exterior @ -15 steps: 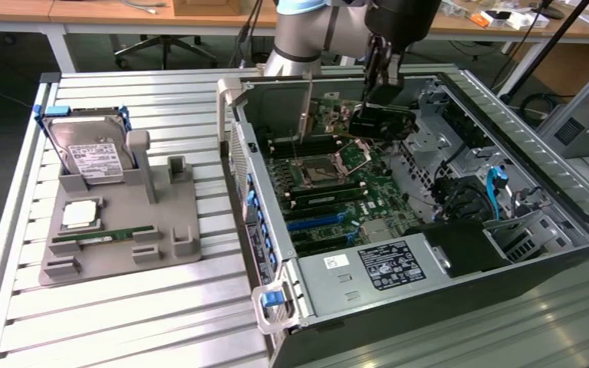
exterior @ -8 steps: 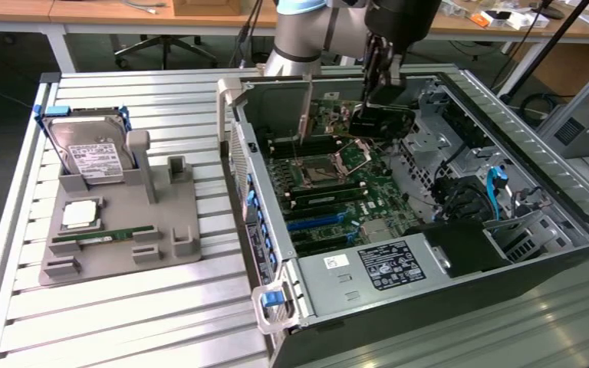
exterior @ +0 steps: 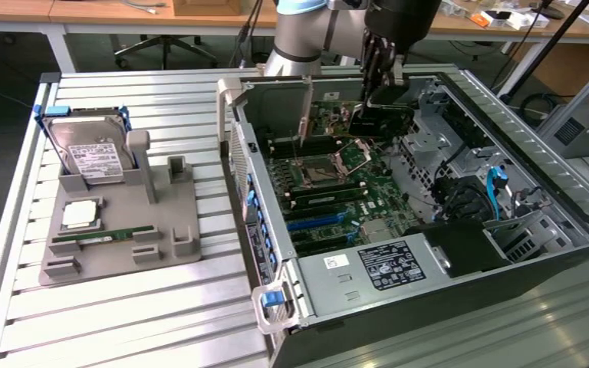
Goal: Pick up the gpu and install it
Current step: 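Insert the gpu into the slot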
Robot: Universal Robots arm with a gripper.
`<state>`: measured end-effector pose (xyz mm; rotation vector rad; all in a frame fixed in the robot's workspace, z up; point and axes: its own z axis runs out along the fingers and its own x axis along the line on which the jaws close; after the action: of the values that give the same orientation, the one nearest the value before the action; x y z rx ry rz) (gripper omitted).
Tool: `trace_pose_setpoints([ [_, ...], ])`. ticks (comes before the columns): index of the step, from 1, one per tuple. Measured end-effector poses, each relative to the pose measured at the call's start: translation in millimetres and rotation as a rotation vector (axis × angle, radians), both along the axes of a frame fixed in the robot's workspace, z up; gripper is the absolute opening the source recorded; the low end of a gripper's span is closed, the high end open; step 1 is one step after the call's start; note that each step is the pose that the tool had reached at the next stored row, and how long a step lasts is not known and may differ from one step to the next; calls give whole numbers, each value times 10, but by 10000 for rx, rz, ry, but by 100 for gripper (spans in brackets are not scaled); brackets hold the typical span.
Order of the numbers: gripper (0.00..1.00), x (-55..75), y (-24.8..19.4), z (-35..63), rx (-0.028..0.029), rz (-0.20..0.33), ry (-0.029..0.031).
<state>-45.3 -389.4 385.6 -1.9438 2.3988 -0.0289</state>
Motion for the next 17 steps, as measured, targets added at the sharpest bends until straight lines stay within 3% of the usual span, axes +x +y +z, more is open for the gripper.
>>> trace_pose_setpoints([
  [2, 27, 0, 0, 0, 0, 245, 0],
  [8, 27, 0, 0, -1, 0, 1724, 0],
  [11, 27, 0, 0, -1, -1, 2139, -1],
  [14, 27, 0, 0, -1, 2, 2146, 10],
  [15, 27, 0, 0, -8, 17, 2145, 175],
  [16, 27, 0, 0, -19, 51, 2145, 465],
  [17, 27, 0, 0, -21, 59, 2144, 547],
])
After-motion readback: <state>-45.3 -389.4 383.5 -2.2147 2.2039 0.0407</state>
